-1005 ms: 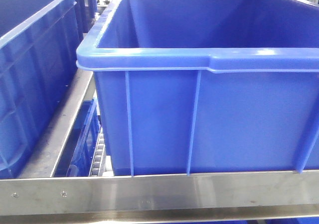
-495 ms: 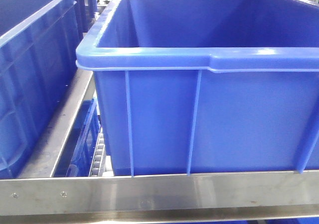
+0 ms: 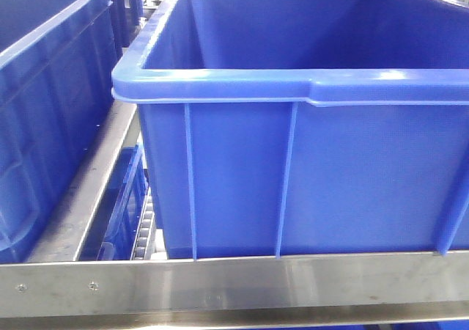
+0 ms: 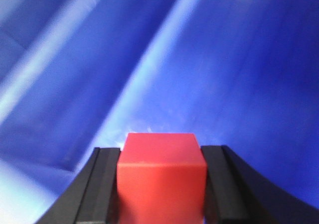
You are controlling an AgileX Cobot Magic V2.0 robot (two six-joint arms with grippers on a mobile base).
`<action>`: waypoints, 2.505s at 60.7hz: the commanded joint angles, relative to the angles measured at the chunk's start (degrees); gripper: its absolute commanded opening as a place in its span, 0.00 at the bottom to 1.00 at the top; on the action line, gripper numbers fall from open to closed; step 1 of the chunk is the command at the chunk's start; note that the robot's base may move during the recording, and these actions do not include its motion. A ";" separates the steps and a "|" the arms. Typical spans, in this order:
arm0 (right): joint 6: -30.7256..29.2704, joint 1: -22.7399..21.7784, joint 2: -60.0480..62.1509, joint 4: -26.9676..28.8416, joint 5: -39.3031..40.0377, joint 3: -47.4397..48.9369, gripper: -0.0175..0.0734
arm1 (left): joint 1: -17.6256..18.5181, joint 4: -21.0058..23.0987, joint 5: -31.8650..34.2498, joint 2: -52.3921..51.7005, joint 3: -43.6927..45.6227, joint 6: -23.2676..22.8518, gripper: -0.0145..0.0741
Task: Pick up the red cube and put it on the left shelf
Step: 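Raise the right gripper with the red cube above the blue crate, then lower the red cube into the blue crate and open the right gripper, then lift the empty right gripper out of the blue crate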
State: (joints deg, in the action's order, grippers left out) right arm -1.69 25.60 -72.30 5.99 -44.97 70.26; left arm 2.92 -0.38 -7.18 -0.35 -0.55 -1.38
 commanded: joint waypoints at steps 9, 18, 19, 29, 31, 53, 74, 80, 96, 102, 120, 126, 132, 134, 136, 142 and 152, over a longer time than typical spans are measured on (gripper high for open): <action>0.46 -1.44 -13.61 0.02 1.24 8.70 0.43 | 0.41 0.38 4.92 -0.85 -1.32 -0.05 0.28; 0.56 -3.21 -21.33 0.02 -0.13 12.70 0.43 | 0.41 0.38 4.92 -0.85 -1.32 -0.05 0.28; 0.56 -3.45 -22.04 0.02 -0.30 13.13 0.43 | 0.41 0.38 4.92 -0.85 -1.32 -0.05 0.28; 0.56 -4.72 -28.41 0.00 -0.49 16.31 0.43 | 0.41 0.38 4.92 -0.85 -1.32 -0.05 0.28; 0.56 -4.86 -29.49 0.00 -0.32 16.59 0.43 | 0.41 0.38 4.92 -0.85 -1.32 -0.05 0.28; 0.56 -5.31 -35.94 -1.05 -0.62 16.66 0.43 | 0.41 0.38 4.92 -0.85 -1.32 -0.05 0.28; 0.56 -5.31 -36.06 -1.18 -2.05 17.75 0.86 | 0.41 0.38 4.92 -0.85 -1.32 -0.05 0.28; 0.56 -5.31 -35.77 -1.18 -2.75 18.65 0.86 | 0.41 0.38 4.92 -0.85 -1.32 -0.05 0.28; 0.50 -5.31 -30.23 -1.18 -4.23 20.33 0.84 | 0.41 0.38 4.92 -0.85 -1.32 -0.05 0.28; 0.21 -5.31 -26.11 -1.41 -2.78 18.55 0.76 | 0.41 0.38 4.92 -0.85 -1.32 -0.05 0.28; -0.21 -5.31 -5.67 -4.48 7.12 1.77 0.42 | 0.41 0.38 4.92 -0.85 -1.32 -0.05 0.28; -0.21 -5.31 2.64 -4.85 10.18 -4.99 0.37 | 0.41 0.38 4.92 -0.85 -1.32 -0.05 0.28; -0.34 -5.31 10.40 -4.96 13.36 -10.98 0.33 | 0.41 0.38 4.92 -0.85 -1.32 -0.05 0.28; -0.34 -5.31 12.85 -4.96 14.51 -12.79 0.32 | 0.41 0.38 4.92 -0.85 -1.32 -0.05 0.28; -0.34 -5.31 16.01 -4.96 15.40 -14.99 0.31 | 0.41 0.38 4.92 -0.85 -1.32 -0.05 0.28; -0.34 -5.31 24.53 -4.96 17.68 -20.41 0.28 | 0.41 0.38 4.92 -0.85 -1.32 -0.05 0.28; -0.34 -5.31 41.41 -4.96 21.14 -29.44 0.24 | 0.41 0.38 4.92 -0.85 -1.32 -0.05 0.28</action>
State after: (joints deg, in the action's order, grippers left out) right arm -1.47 20.70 -38.25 1.55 -30.14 42.57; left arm 2.92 -0.38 -7.18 -0.35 -0.55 -1.38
